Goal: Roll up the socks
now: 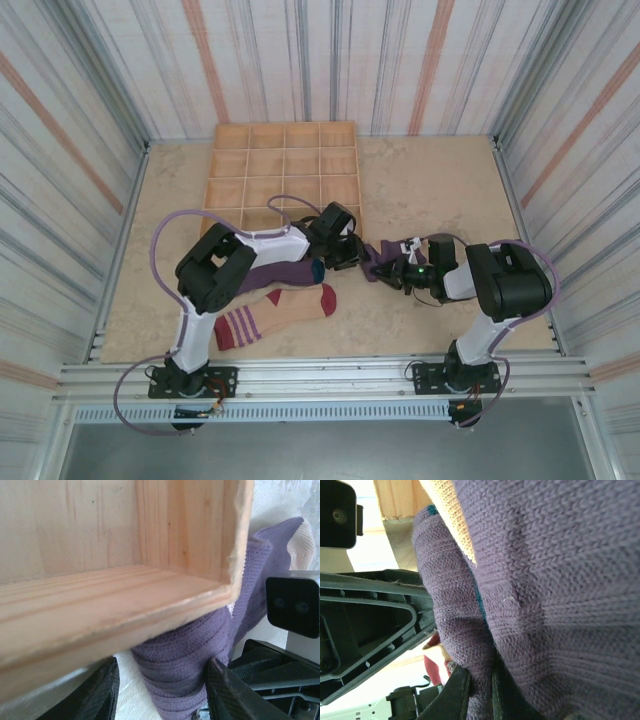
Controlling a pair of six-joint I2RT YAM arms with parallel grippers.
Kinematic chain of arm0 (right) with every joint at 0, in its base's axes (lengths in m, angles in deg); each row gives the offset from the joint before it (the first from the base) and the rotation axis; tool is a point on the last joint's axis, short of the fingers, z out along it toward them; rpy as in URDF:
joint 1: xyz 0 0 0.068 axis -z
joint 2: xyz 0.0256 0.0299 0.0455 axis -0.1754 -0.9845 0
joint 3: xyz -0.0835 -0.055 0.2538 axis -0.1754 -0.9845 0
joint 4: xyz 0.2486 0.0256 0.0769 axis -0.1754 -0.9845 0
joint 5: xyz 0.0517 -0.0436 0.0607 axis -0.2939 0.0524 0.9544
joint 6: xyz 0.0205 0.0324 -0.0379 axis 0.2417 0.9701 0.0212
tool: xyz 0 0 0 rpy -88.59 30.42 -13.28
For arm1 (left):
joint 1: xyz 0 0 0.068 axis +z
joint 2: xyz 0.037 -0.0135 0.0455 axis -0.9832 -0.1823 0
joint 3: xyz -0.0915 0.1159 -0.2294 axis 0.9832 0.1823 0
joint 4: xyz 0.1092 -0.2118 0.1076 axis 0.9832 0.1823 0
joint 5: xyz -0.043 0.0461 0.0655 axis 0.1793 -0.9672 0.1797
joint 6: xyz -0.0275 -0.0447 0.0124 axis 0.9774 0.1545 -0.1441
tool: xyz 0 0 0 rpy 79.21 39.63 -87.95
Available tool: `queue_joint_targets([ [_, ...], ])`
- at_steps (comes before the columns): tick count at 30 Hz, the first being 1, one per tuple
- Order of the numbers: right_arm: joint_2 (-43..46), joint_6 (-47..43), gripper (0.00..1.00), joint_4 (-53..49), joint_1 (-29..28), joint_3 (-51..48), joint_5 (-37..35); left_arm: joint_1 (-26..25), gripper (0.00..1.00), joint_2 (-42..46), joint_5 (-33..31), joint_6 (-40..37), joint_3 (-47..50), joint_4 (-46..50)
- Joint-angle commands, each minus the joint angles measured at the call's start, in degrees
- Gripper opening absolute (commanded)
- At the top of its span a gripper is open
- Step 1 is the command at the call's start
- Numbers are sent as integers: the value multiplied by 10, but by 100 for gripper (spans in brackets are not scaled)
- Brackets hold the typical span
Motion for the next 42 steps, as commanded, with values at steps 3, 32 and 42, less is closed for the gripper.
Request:
queue_joint_targets([
  [3,1,10,0,-88,0,-7,-18,0,33,-35,-21,0,-21,20],
  [32,326,-323,65,-529,-499,149,-800,27,0,96,-10,-14,54,152],
  [42,131,-378,62,-464,-576,209,-923,28,0,87,-2,-15,46,154],
])
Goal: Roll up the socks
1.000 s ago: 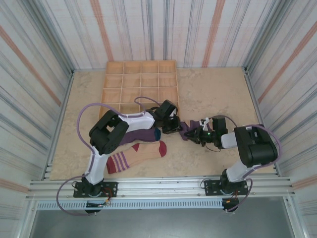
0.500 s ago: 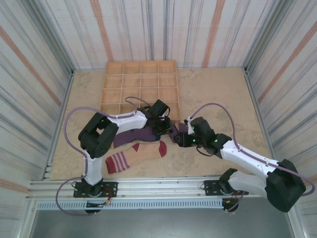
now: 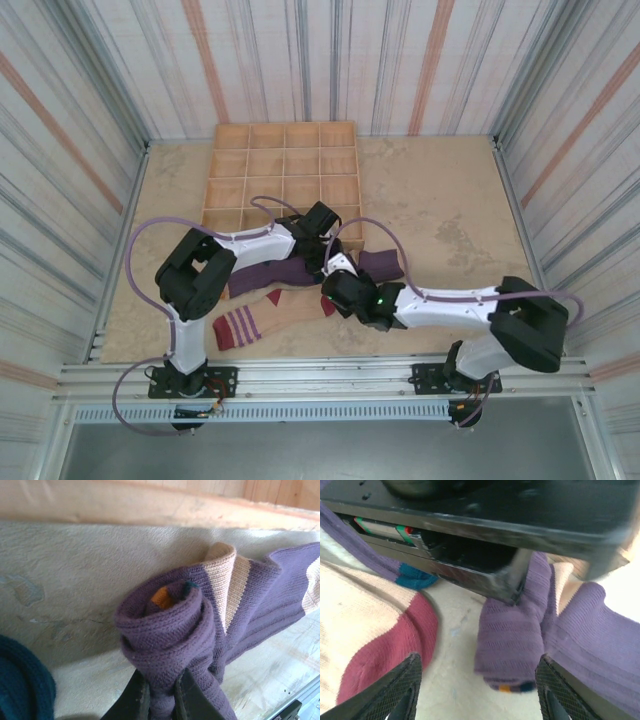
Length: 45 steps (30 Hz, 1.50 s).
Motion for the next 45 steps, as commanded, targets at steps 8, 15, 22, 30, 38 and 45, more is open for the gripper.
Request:
queue_joint_targets([
  [8,-118,-24,54,33,-2,25,-116,8,0,17,8,-10,6,22],
  [15,-150,0,22,36,8,28,-106,11,3,16,25,-15,16,0],
  [22,-104,32,0,81,60,-36,27,22,40,44,36,-24,34,-32],
  [30,-18,74,0,173,185,-134,258,34,57,88,36,-28,44,-34],
  [38,-9,151,0,297,354,-211,510,36,56,102,30,-20,54,-36],
  [45,-69,240,0,391,471,-228,685,25,55,86,32,-25,44,-47],
])
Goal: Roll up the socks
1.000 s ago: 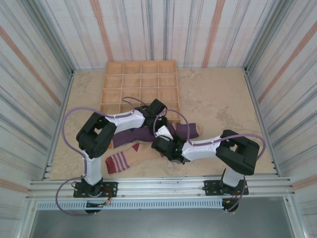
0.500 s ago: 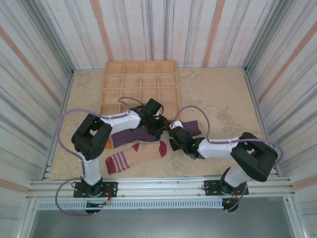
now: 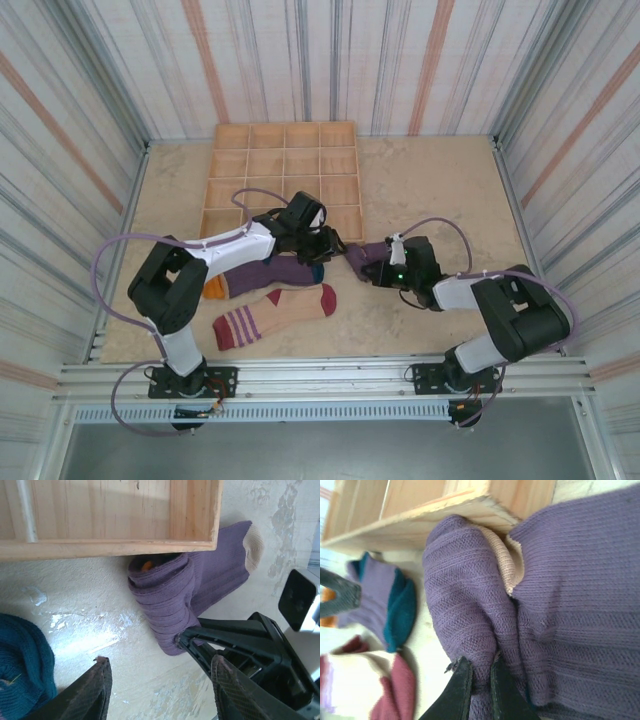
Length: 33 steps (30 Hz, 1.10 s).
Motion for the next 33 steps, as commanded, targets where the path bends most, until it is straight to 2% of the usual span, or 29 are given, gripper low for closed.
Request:
queue_joint_targets([
  [1,-46,83,0,4,47,-30,103,-7,55,-10,10,-11,0,-12],
  [9,-98,165,0,41,118,-31,168,-41,59,-64,6,-17,-37,-40],
  [12,-99,164,0,3,125,-24,166,-47,60,-89,2,-15,-51,-57],
  [19,-114,177,0,-10,142,-26,172,-51,59,-133,-6,4,-77,-76],
  [27,-160,207,0,57,154,-31,194,-54,59,-166,-29,33,-96,-69],
  [31,-173,211,0,69,154,-30,194,-55,53,-180,-31,40,-106,-61],
  [33,-171,208,0,69,153,-29,193,-54,45,-183,-30,40,-111,-54],
])
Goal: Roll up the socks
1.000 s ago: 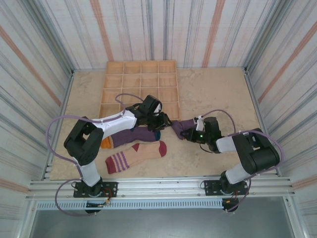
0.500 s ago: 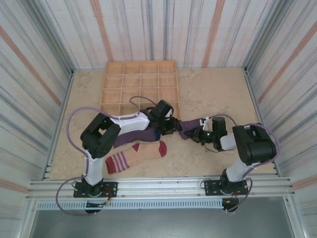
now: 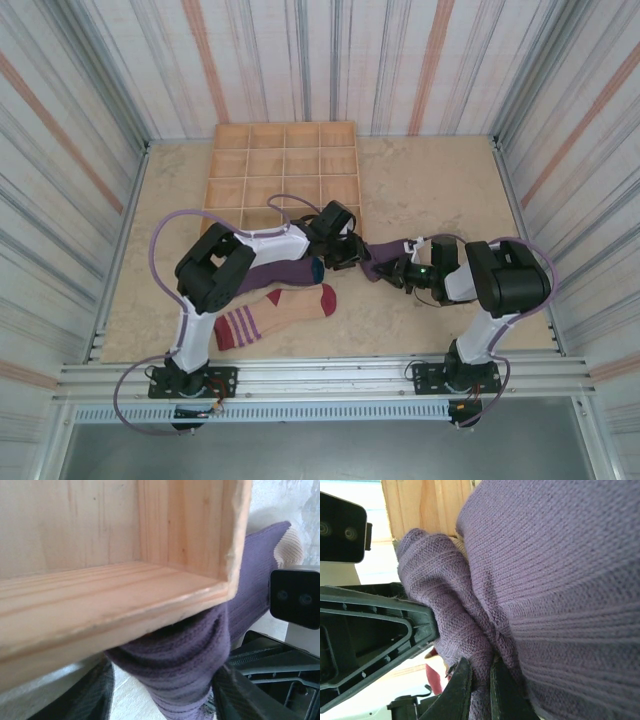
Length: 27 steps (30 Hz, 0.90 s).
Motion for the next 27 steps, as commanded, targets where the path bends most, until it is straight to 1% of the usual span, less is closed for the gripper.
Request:
queue_joint_targets([
  [1,-23,13,0,-76,3,-18,-61,-1,39,-18,-16,11,-15,19],
  [2,-15,8,2,-83,2,-18,-62,-1,33,-18,-13,10,-14,22],
  [4,16,-9,13,-119,1,-13,-68,1,23,-18,-10,7,-12,32],
  [6,66,-48,25,-195,-9,-1,-86,6,13,-10,-6,-2,-9,51],
  [8,130,-95,35,-294,-35,20,-131,16,10,4,4,-11,3,57],
  [11,225,-164,47,-449,-99,67,-236,28,9,32,3,-28,22,81],
  [15,315,-215,61,-552,-194,115,-380,38,8,63,-1,-42,39,114],
  [18,343,-253,67,-599,-283,151,-506,38,9,79,-2,-41,50,128],
  [21,332,-286,69,-616,-367,180,-616,38,9,86,2,-34,64,125],
  [24,298,-305,69,-616,-426,200,-687,39,9,89,4,-32,73,121],
  [27,257,-320,68,-616,-471,218,-746,39,9,91,8,-32,76,118],
])
